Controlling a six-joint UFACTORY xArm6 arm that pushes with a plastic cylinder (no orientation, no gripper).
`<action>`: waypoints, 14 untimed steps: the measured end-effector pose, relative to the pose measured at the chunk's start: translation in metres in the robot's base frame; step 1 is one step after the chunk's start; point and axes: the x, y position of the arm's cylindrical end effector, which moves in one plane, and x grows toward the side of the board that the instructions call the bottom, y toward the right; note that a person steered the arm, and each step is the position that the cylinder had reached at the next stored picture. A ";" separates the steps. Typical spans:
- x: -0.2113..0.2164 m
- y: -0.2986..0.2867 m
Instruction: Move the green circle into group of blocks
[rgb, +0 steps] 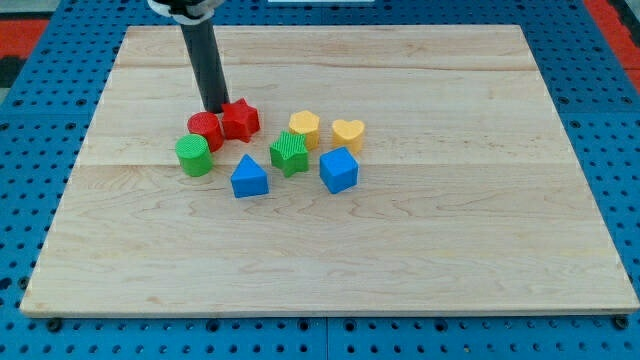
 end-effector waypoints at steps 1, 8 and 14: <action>-0.004 0.010; 0.068 -0.034; 0.127 -0.037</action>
